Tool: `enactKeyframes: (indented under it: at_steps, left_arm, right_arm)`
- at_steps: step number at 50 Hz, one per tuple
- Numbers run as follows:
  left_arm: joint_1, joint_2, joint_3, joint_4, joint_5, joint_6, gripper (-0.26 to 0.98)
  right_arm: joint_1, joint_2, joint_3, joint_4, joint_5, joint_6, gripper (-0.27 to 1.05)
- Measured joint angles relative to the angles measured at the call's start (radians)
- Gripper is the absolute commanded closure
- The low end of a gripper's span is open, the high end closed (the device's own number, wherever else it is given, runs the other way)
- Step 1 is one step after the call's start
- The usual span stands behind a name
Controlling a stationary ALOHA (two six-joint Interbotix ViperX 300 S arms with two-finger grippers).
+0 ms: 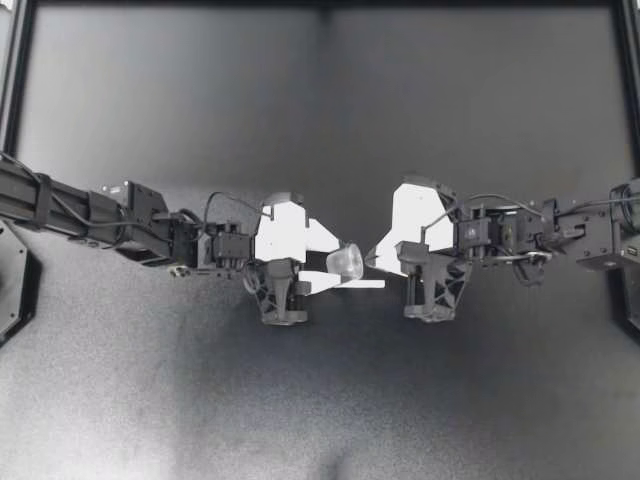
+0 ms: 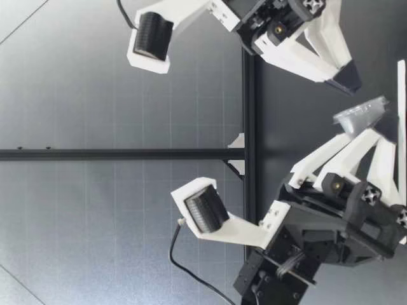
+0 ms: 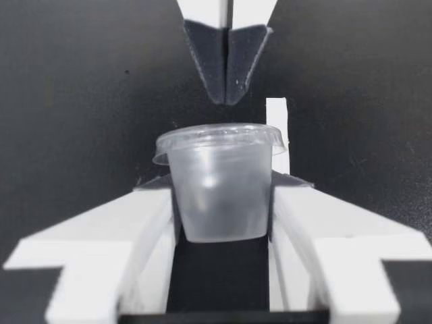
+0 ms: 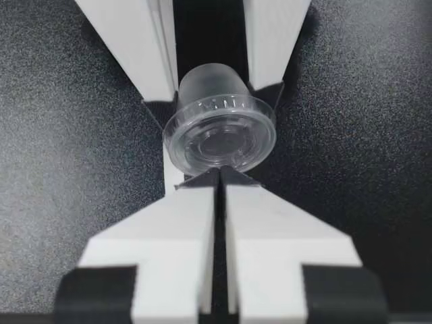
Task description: Pick up the plastic cup and open its lid.
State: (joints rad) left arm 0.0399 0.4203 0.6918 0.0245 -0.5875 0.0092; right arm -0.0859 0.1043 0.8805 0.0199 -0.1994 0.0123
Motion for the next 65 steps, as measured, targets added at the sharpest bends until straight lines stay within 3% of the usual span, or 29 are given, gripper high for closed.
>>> enactKeyframes:
  at_steps: [13, 23, 31, 39, 47, 52, 65]
  left_arm:
    - [-0.005, -0.075, 0.069, -0.002, -0.101, -0.017, 0.49]
    - [-0.012, -0.186, 0.175, -0.003, -0.334, -0.075, 0.49]
    - [-0.021, -0.212, 0.212, -0.002, -0.534, -0.110, 0.49]
    - [-0.037, -0.216, 0.213, 0.002, -0.669, -0.118, 0.49]
    - [-0.041, -0.222, 0.215, 0.003, -0.759, -0.135, 0.49]
    - [-0.041, -0.222, 0.215, 0.003, -0.769, -0.153, 0.49]
    - [-0.041, -0.222, 0.213, -0.002, -0.773, -0.184, 0.49]
  right_arm:
    - [0.000, -0.219, 0.061, -0.014, -0.121, -0.017, 0.99]
    - [0.005, -0.383, 0.129, -0.101, -0.370, -0.071, 0.97]
    - [0.006, -0.408, 0.133, -0.121, -0.453, -0.152, 0.92]
    - [0.006, -0.410, 0.123, -0.123, -0.463, -0.288, 0.77]
    - [0.006, -0.413, 0.118, -0.127, -0.466, -0.460, 0.44]
    - [0.006, -0.408, 0.114, -0.127, -0.468, -0.561, 0.31]
    - [0.011, -0.367, 0.101, -0.129, -0.468, -0.876, 0.29]
